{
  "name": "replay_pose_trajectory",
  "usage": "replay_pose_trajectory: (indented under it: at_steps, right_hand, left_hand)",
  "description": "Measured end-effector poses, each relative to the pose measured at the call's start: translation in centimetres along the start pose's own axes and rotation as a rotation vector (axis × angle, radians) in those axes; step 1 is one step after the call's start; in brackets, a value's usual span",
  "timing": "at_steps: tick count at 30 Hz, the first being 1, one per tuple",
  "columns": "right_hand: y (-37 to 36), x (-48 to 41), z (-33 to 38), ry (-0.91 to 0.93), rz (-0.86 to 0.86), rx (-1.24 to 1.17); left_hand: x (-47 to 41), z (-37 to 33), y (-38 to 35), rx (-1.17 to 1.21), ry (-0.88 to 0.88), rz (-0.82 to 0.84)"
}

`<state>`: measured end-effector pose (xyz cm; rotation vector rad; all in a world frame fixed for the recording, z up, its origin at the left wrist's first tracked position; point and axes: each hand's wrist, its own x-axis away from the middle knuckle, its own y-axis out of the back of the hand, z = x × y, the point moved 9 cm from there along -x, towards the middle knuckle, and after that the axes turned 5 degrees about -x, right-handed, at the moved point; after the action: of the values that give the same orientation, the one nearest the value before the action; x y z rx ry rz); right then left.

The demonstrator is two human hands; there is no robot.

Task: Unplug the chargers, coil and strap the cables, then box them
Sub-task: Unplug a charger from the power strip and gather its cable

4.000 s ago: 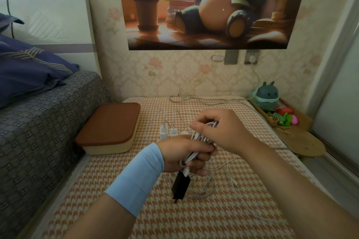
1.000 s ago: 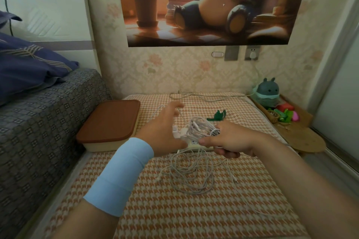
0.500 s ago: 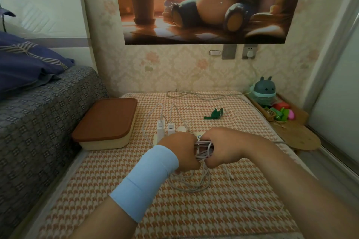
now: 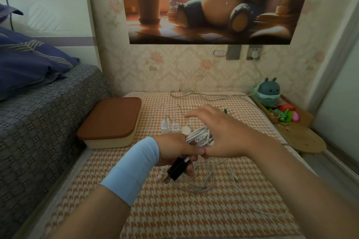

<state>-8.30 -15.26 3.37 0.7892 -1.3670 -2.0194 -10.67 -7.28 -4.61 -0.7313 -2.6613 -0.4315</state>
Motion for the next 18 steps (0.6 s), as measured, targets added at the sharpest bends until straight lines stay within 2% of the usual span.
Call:
replay_pose_trajectory:
  at_steps: [3,5,9,12,14,16,18]
  right_hand:
    - [0.8,0.6,-1.3,-0.114,0.009,-0.237]
    - [1.5,0.9,-2.6,-0.209,-0.045,-0.409]
    - [4.0,1.2,-3.9,-0.216,-0.462,-0.271]
    - [5.6,2.2,-2.2,-0.065,-0.733,-0.271]
    - [5.0,2.1,0.6,0.117,-0.682,-0.099]
    - [2.9,1.5,2.8,0.248,-0.539,0.094]
    - [1.8,1.3,3.9,0.320,-0.466,0.190]
  left_hand:
    - [-0.4,-0.1,0.7,0.104,-0.027,-0.089]
    - [-0.5,-0.3,1.2,0.205,-0.064,-0.132]
    - [-0.7,-0.8,1.3,0.501,-0.087,-0.159]
    - [-1.2,-1.4,1.0,0.684,-0.127,-0.172]
    - [-1.2,-2.0,0.7,0.742,-0.174,-0.150]
    - [-1.2,-2.5,0.7,0.680,-0.222,-0.136]
    - [-0.9,-2.7,0.8,0.601,-0.230,-0.147]
